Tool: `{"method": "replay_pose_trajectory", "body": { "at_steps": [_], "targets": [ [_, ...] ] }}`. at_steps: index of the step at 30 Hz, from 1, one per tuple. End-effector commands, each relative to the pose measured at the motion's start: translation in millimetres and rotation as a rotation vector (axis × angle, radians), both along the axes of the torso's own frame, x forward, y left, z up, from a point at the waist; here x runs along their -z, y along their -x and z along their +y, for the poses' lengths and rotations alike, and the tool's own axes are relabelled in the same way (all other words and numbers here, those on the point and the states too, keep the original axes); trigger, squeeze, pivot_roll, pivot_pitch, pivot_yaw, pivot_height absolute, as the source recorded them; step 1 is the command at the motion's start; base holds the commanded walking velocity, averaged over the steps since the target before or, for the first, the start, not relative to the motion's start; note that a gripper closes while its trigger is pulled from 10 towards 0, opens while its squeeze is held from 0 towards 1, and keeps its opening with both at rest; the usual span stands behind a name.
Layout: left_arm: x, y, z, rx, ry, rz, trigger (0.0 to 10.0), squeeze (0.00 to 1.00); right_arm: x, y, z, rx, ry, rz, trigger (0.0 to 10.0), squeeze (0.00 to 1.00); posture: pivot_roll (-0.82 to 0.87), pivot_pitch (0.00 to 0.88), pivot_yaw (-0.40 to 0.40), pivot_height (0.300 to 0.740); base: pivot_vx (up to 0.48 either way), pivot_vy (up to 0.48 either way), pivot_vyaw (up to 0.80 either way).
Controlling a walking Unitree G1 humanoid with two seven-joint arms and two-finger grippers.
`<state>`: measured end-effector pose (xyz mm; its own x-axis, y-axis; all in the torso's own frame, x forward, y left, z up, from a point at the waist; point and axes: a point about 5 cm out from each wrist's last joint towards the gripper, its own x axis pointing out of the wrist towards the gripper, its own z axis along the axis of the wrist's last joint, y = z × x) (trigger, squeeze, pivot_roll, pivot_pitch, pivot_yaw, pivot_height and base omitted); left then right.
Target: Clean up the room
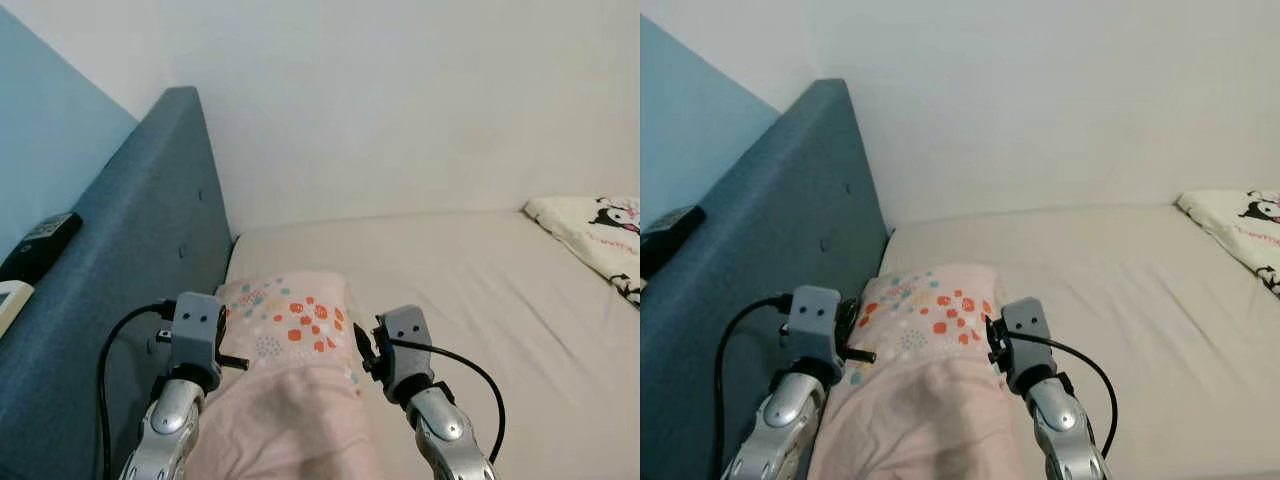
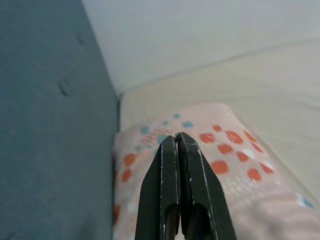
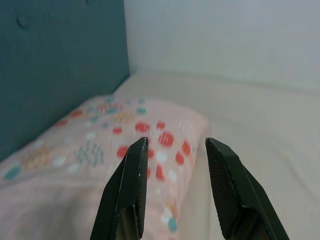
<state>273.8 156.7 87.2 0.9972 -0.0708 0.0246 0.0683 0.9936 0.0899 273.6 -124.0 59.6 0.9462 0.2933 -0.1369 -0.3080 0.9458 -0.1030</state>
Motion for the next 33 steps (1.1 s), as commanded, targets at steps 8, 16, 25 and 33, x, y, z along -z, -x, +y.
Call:
{"method": "replay_pose_trajectory", "body": {
  "at_steps": [8,16,25,33],
  "targets": [
    [27,7.9,5.9,0.002,-0.007,0.116,10.0,0.00,32,5.7,-7.2,0.026,0.058,0.126,10.0,0.00,-0.01,0.000,-0.023,0.740,0.000,0.000,0.00],
    [42,13.5,6.3,0.005,-0.035,0.181,10.0,0.00,40,2.6,-9.6,0.030,0.102,0.154,10.0,0.00,-0.01,0.000,-0.019,0.740,0.000,0.000,0.00],
    [56,16.2,2.7,-0.047,-0.078,0.199,10.0,0.00,51,0.7,-13.6,0.059,0.128,0.194,10.0,0.00,-0.02,0.000,-0.015,0.740,0.000,0.000,0.00],
    [54,15.6,-3.6,0.003,-0.109,0.179,10.0,0.00,50,-2.1,-13.3,0.045,0.118,0.183,10.0,0.00,-0.01,0.000,-0.017,0.740,0.000,0.000,-0.08]
  ]
}}
